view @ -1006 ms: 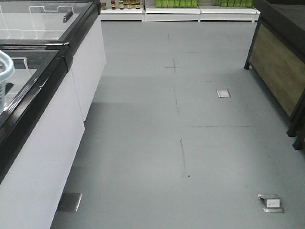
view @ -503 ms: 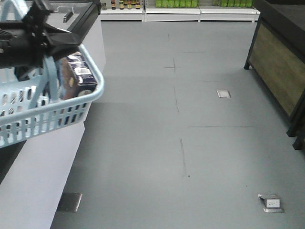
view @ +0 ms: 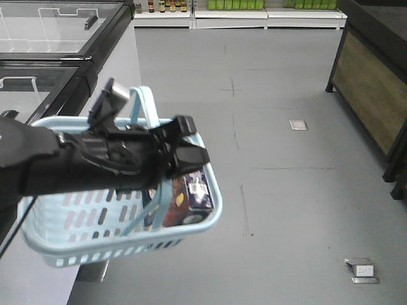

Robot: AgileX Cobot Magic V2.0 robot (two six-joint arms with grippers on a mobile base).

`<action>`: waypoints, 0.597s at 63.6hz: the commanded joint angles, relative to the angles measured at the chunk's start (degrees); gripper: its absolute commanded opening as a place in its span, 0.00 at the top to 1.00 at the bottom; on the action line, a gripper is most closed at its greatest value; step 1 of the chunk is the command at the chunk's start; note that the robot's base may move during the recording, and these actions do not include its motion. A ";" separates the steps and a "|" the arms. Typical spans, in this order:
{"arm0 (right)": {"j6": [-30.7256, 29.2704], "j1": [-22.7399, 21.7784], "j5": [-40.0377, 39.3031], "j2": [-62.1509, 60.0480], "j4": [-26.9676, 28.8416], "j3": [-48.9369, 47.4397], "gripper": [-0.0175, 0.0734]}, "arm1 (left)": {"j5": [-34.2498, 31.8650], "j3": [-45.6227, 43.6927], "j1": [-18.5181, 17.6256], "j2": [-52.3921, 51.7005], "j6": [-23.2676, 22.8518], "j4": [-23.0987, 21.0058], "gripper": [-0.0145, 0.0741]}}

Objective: Left arm holds basket, right arm returns cookies
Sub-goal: 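Lift the basket with the left gripper in front of the robot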

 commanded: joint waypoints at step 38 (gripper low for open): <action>-0.56 -0.34 -4.36 -0.99 -0.35 0.23 0.82 | -24.87 7.16 -31.98 -2.49 0.76 -11.33 0.85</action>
